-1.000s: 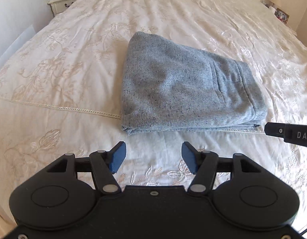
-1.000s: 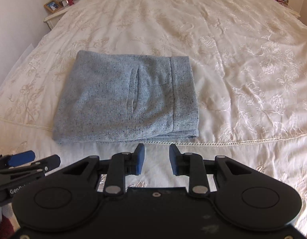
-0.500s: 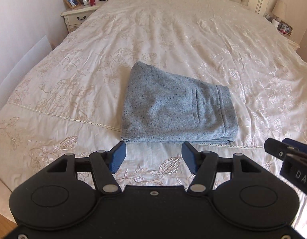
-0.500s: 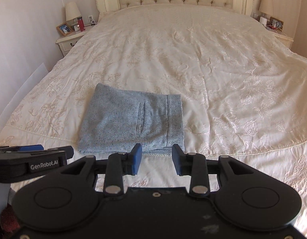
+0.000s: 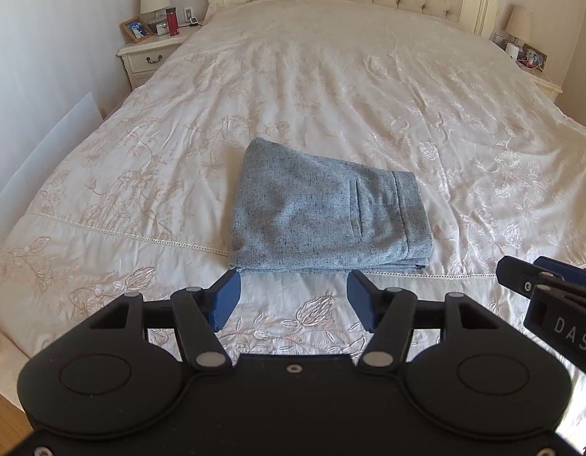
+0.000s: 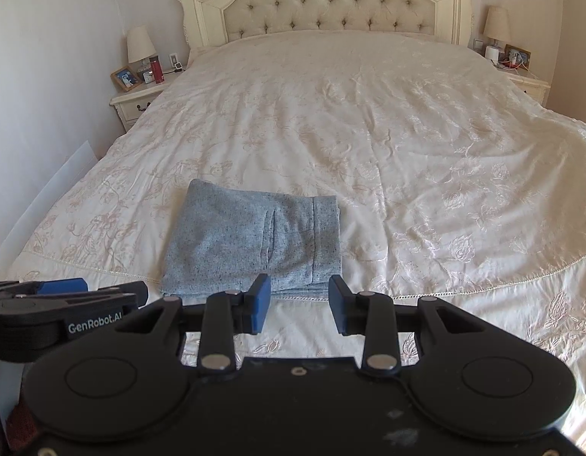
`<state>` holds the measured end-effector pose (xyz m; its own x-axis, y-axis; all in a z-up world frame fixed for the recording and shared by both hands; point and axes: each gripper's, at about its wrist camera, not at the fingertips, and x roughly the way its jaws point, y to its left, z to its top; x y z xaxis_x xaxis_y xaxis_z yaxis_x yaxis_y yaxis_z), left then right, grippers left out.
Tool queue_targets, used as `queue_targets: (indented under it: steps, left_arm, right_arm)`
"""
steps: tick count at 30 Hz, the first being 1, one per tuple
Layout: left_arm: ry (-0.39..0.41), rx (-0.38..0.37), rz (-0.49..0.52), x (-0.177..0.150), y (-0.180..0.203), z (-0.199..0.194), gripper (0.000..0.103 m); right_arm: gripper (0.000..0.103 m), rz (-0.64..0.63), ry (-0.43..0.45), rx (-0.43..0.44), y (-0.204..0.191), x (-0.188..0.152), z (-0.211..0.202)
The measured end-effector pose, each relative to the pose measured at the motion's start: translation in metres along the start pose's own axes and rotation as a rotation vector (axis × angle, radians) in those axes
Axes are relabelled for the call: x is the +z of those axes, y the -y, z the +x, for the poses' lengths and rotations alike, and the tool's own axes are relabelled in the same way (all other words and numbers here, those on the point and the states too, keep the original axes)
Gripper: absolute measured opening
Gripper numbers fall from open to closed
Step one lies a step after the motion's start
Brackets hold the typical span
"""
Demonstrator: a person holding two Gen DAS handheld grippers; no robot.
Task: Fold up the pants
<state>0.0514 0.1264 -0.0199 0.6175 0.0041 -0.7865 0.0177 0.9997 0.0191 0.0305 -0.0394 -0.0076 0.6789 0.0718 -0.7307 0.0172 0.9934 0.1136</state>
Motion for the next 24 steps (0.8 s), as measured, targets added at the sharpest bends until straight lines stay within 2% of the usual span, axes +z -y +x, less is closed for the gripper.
queue_targets:
  steps: [24]
  left_arm:
    - [-0.005,-0.001,0.011,-0.0053,0.0002,-0.0040,0.065]
  right_arm:
    - [0.037,-0.002,-0.002,0.003,-0.0084,-0.0076,-0.0023]
